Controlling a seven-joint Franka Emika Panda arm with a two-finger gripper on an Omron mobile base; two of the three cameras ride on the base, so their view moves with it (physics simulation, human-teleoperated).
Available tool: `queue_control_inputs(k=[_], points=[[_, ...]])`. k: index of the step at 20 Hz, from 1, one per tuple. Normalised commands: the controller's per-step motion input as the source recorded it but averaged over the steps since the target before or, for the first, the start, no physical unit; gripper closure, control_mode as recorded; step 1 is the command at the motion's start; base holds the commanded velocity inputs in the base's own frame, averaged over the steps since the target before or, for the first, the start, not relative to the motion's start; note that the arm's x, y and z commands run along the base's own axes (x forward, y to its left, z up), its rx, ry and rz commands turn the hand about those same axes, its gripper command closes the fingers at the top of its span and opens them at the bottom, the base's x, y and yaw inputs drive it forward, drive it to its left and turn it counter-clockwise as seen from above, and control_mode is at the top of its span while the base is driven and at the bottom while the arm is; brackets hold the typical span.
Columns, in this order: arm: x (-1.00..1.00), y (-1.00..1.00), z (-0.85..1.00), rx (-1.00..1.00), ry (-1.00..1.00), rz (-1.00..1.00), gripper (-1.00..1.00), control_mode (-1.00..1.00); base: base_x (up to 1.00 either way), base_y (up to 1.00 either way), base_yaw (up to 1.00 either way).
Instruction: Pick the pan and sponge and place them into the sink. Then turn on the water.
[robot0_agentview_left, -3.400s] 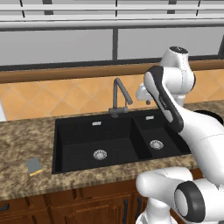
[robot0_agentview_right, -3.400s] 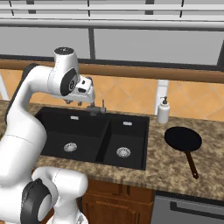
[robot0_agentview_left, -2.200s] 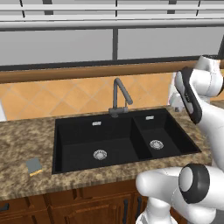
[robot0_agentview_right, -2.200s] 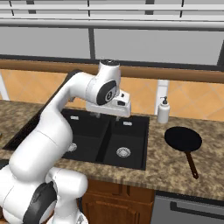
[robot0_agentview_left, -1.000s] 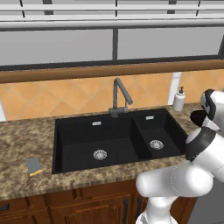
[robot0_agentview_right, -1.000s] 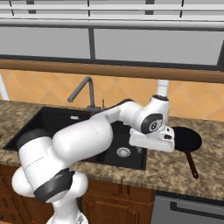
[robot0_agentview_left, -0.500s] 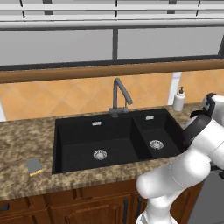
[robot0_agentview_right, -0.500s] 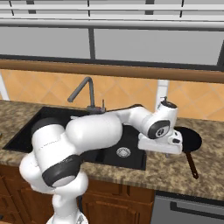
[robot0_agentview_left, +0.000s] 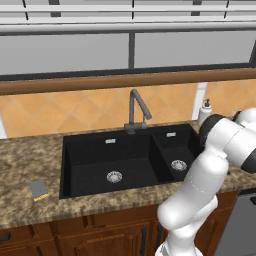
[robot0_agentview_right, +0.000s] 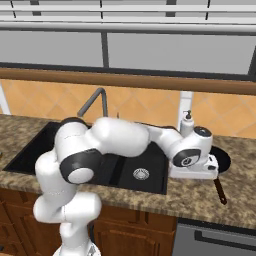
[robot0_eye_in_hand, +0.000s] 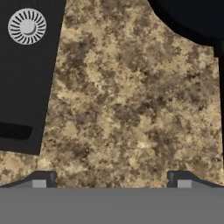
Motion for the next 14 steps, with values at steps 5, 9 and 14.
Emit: queue_control_inputs(k=[5, 9, 14], points=[[0.00, -0.52, 0.00, 0.00, 0.00, 0.00, -1.00, -1.00, 0.00, 0.00, 0.00], [0.05, -0.14, 0.00, 0.00, -0.01, 0.00, -1.00, -1.00, 0.00, 0.00, 0.00], [0.00, -0.30, 0.00, 0.00, 0.00, 0.00, -1.00, -1.00, 0.00, 0.00, 0.00]])
